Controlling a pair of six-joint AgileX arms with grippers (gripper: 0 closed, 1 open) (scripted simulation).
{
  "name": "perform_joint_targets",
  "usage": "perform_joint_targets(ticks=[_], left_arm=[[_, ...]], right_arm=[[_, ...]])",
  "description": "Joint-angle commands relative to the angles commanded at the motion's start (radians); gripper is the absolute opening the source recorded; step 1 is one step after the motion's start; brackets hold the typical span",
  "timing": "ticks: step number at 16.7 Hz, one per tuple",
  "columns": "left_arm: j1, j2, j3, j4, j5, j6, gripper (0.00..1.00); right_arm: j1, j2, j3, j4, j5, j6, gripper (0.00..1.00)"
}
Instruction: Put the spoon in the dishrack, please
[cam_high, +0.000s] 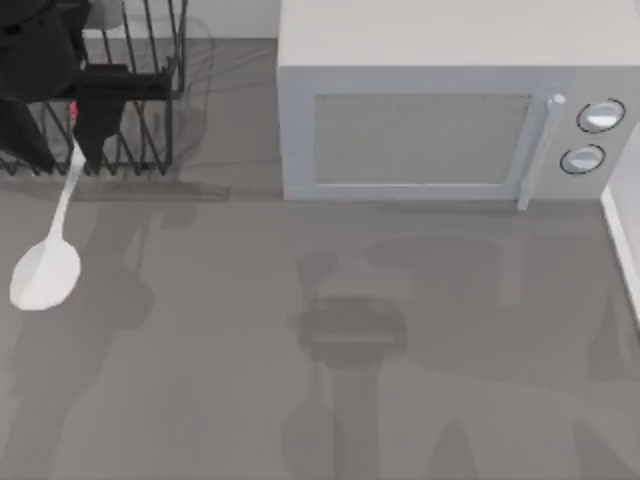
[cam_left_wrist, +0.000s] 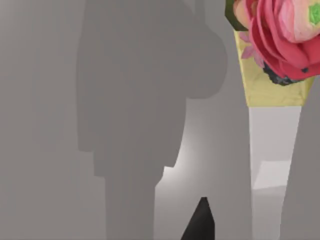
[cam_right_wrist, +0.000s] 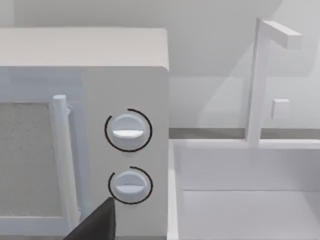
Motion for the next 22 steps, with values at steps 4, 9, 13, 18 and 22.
perform_joint_targets(ticks=[4, 9, 13, 18, 22], left_arm=[[0.008, -0.008, -0.01, 0.014, 0.002, 0.005, 0.0], [0.084, -0.174, -0.125, 0.214, 0.04, 0.043, 0.0], [0.188, -0.385, -0.298, 0.538, 0.089, 0.093, 0.0], [0.327, -0.689, -0.54, 1.0, 0.157, 0.164, 0.0], [0.414, -0.894, -0.682, 1.233, 0.201, 0.207, 0.0]], right_arm=[[0.0, 0.0, 0.0, 0.0, 0.0, 0.0, 1.0], [0.0, 0.0, 0.0, 0.0, 0.0, 0.0, 1.0], [0.0, 0.0, 0.0, 0.0, 0.0, 0.0, 1.0], [0.0, 0.0, 0.0, 0.0, 0.0, 0.0, 1.0], [0.0, 0.0, 0.0, 0.0, 0.0, 0.0, 1.0]])
